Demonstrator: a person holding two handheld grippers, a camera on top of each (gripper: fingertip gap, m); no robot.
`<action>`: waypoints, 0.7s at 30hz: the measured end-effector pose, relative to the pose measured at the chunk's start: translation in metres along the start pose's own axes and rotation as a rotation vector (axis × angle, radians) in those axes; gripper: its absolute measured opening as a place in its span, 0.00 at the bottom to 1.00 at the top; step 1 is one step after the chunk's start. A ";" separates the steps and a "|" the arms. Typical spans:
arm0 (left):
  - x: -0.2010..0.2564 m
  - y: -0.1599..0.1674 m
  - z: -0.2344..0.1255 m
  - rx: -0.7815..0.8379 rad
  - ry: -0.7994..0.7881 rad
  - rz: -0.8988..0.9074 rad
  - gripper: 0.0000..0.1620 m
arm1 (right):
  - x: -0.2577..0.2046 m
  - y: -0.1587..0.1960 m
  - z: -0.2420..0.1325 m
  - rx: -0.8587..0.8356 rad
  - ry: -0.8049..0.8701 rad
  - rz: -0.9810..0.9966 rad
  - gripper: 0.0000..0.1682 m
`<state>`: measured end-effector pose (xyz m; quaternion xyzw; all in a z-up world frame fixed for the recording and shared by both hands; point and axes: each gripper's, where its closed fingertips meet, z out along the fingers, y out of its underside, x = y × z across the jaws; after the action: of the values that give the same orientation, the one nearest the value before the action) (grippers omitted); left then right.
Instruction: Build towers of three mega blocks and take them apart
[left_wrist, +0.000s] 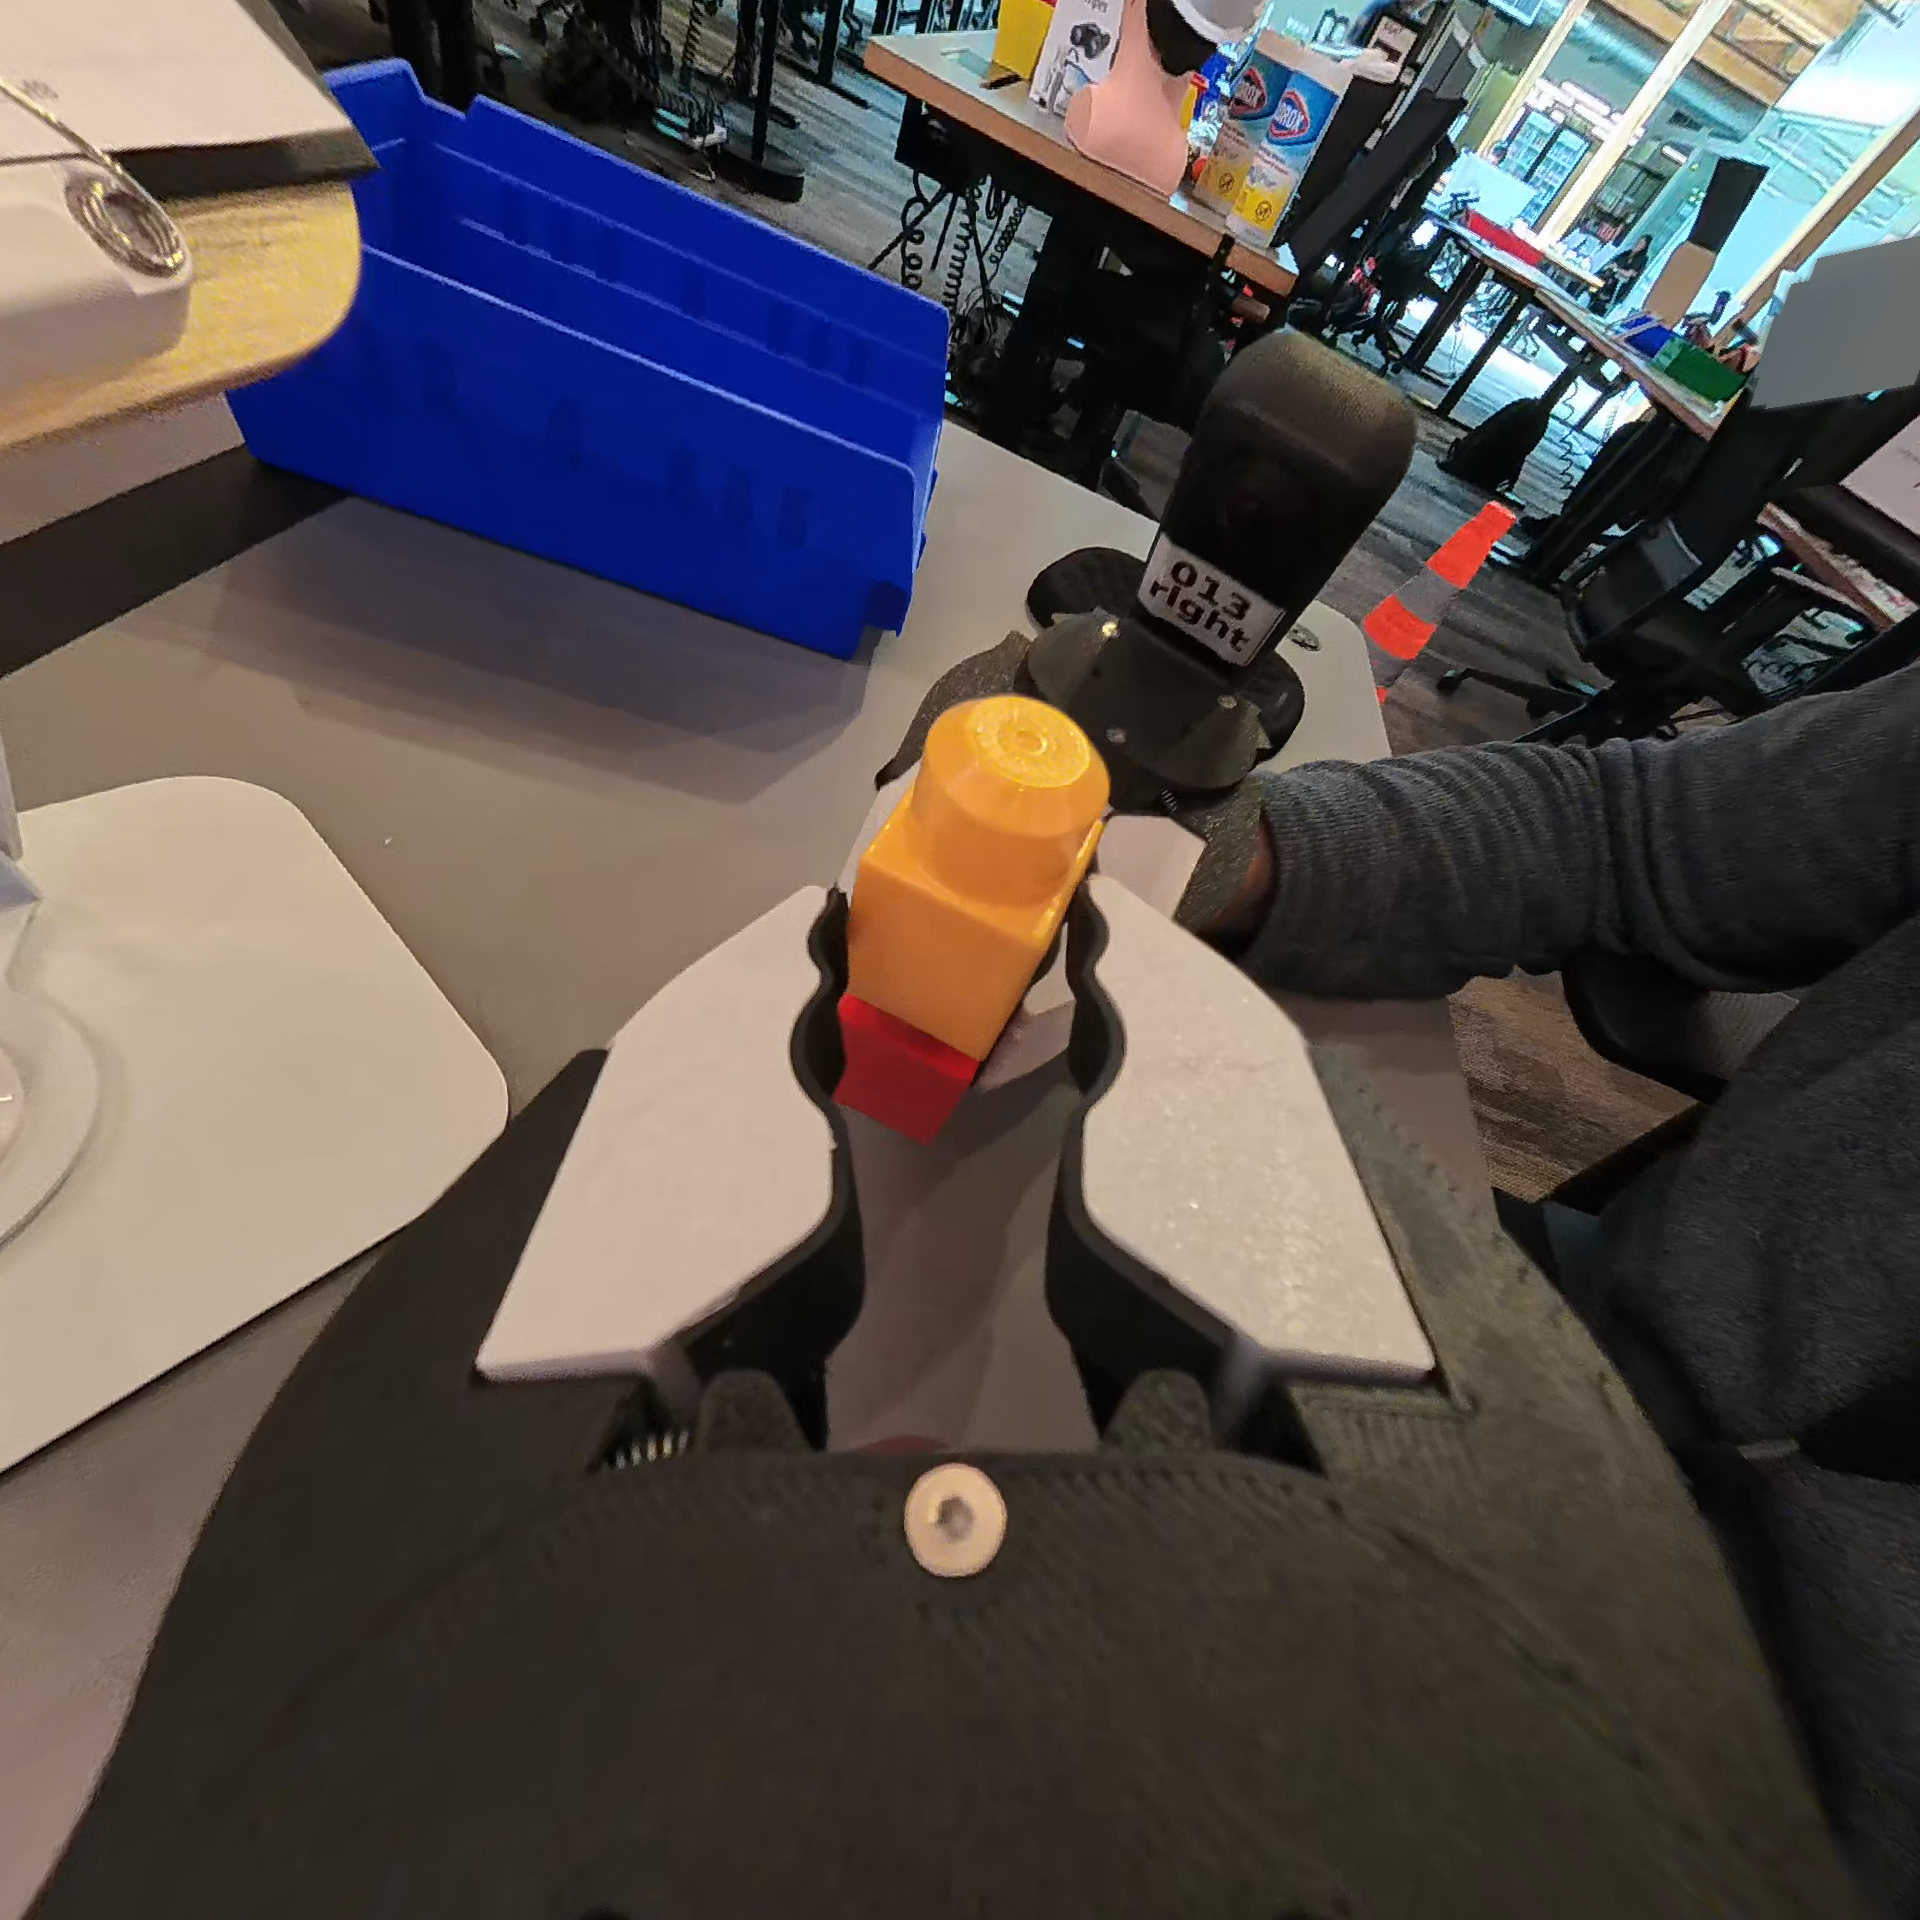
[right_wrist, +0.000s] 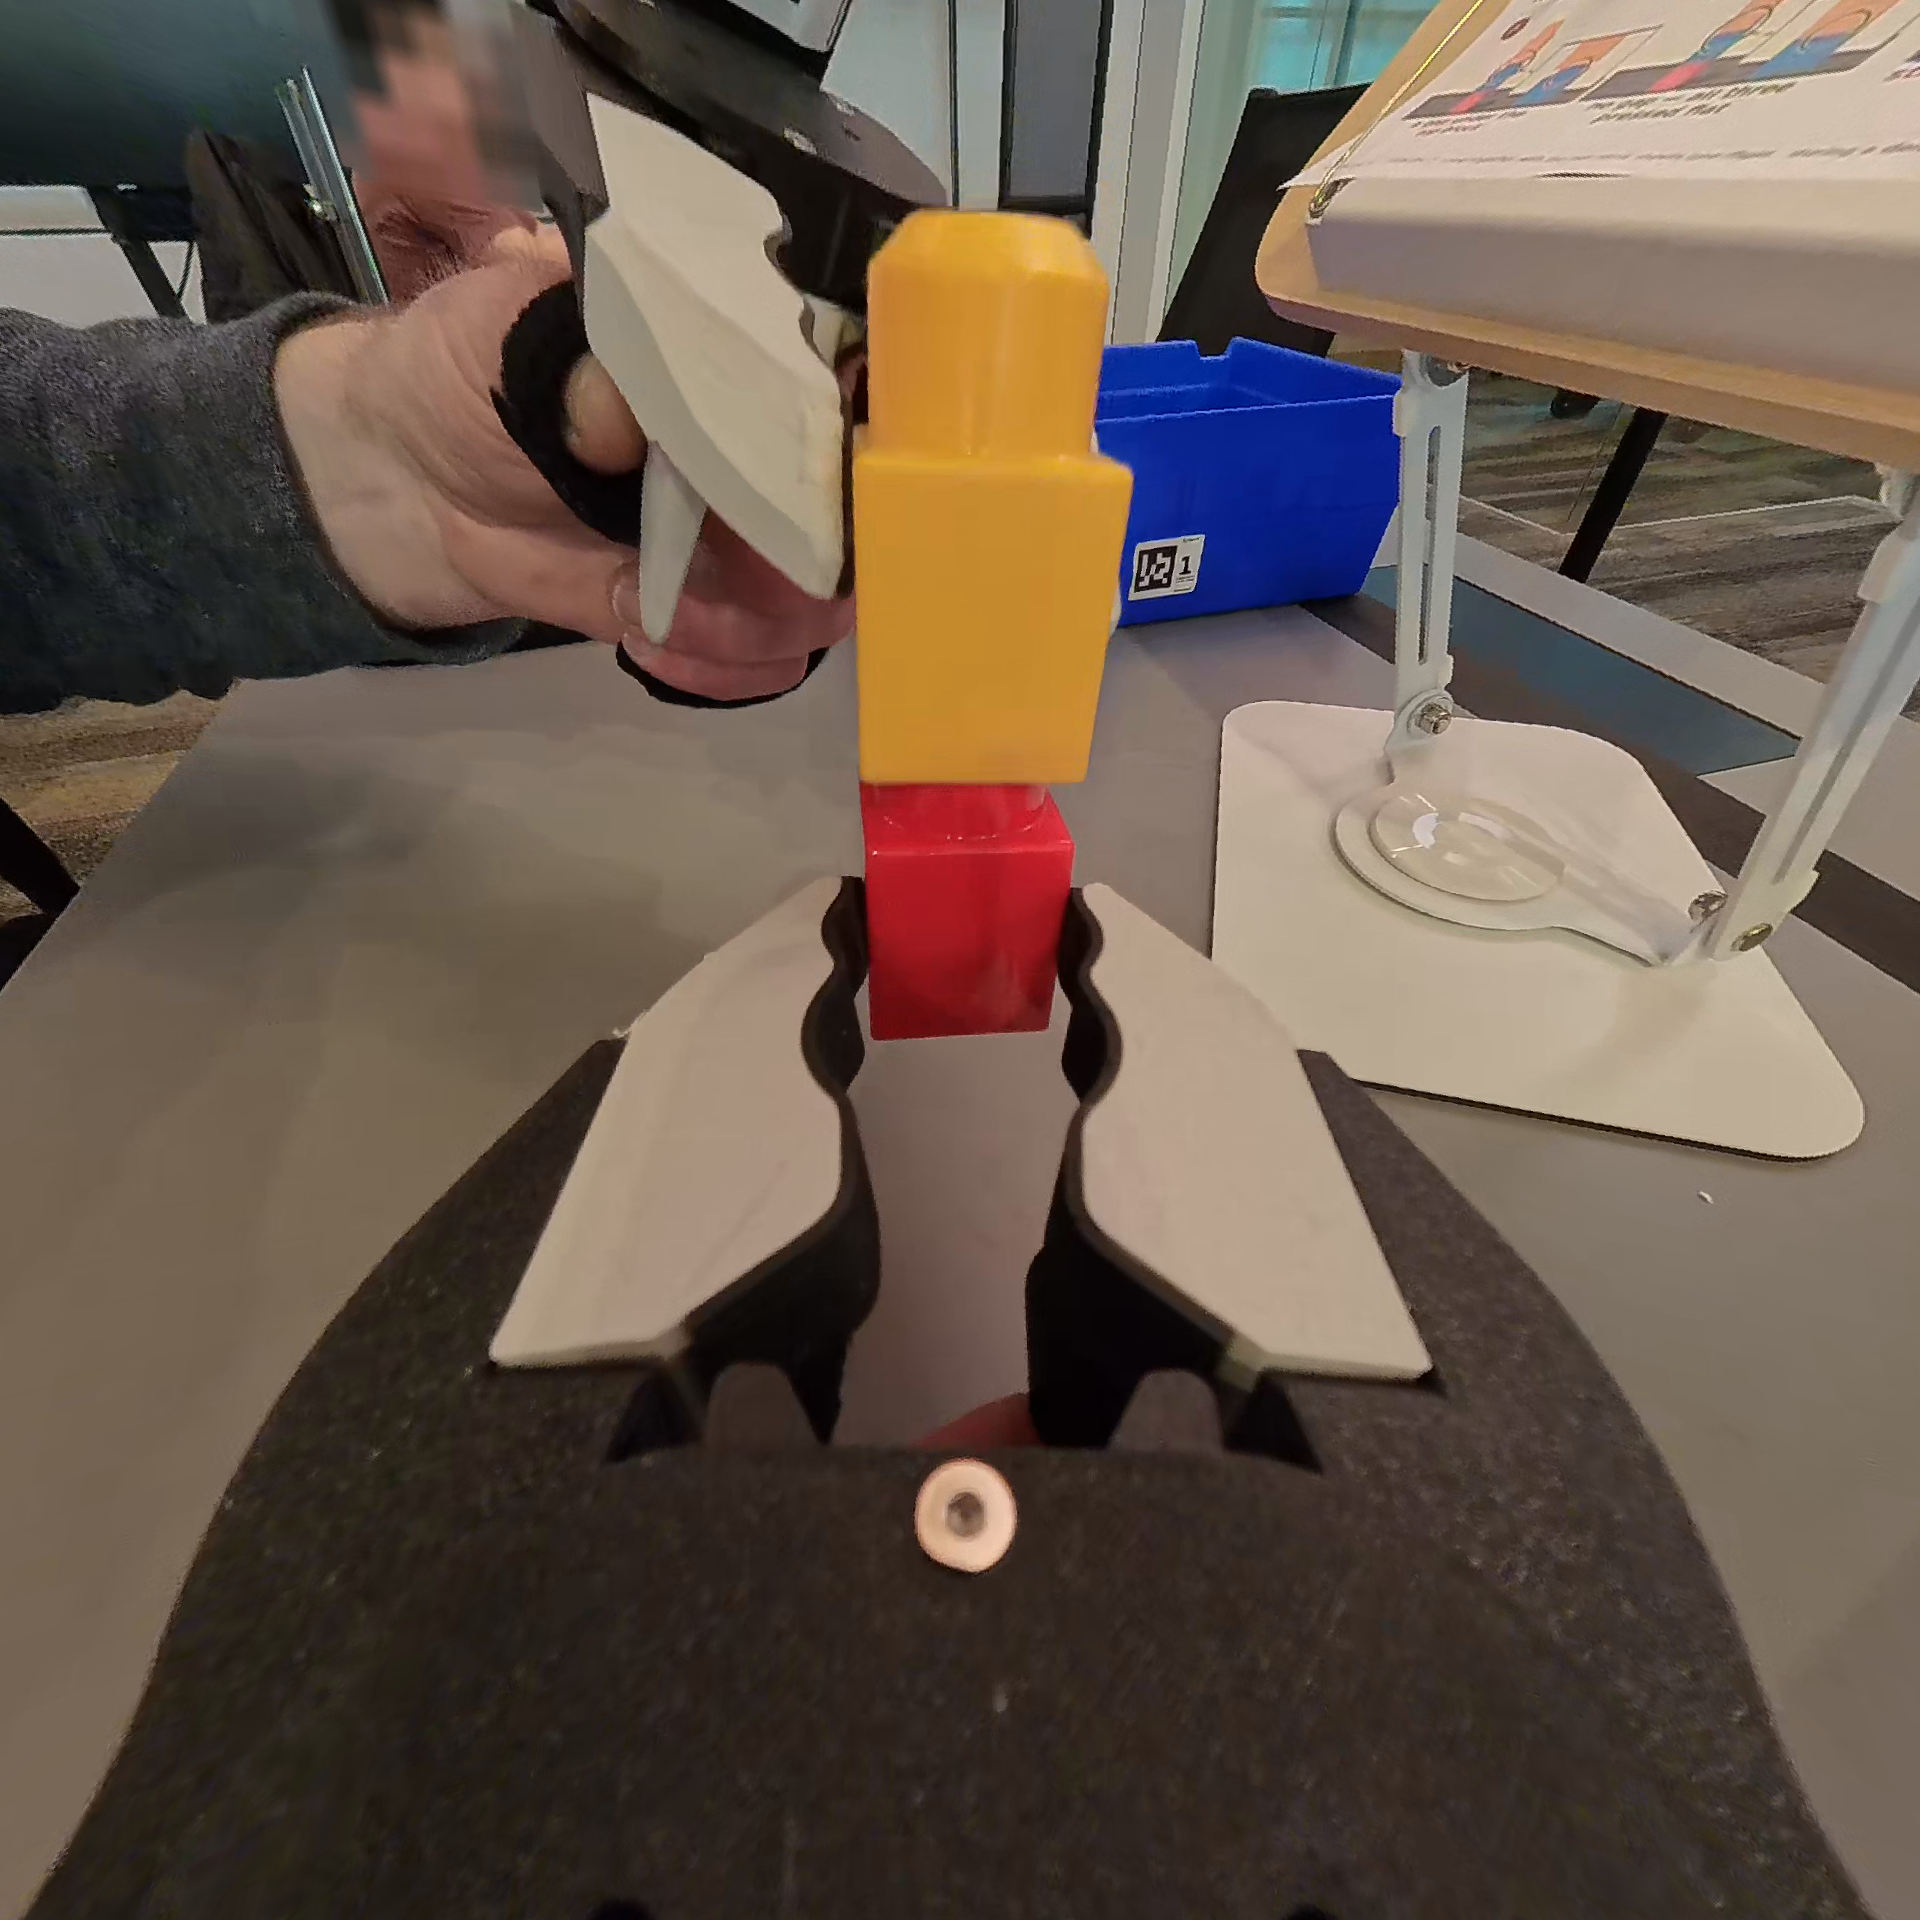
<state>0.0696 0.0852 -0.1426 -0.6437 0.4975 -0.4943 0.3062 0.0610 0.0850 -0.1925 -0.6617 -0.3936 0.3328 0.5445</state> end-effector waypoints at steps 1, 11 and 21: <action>0.000 0.002 0.001 -0.003 0.002 -0.003 0.25 | 0.000 0.000 0.000 0.003 0.000 0.002 0.21; -0.001 0.006 0.003 0.010 0.009 -0.031 0.24 | 0.000 0.002 0.001 -0.012 0.015 -0.017 0.21; -0.002 0.010 0.003 0.026 -0.015 0.001 0.24 | -0.001 0.004 0.002 -0.029 0.009 -0.018 0.21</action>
<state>0.0693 0.0835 -0.1534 -0.6431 0.4890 -0.4958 0.3186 0.0594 0.0844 -0.1965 -0.6674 -0.4018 0.3194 0.5396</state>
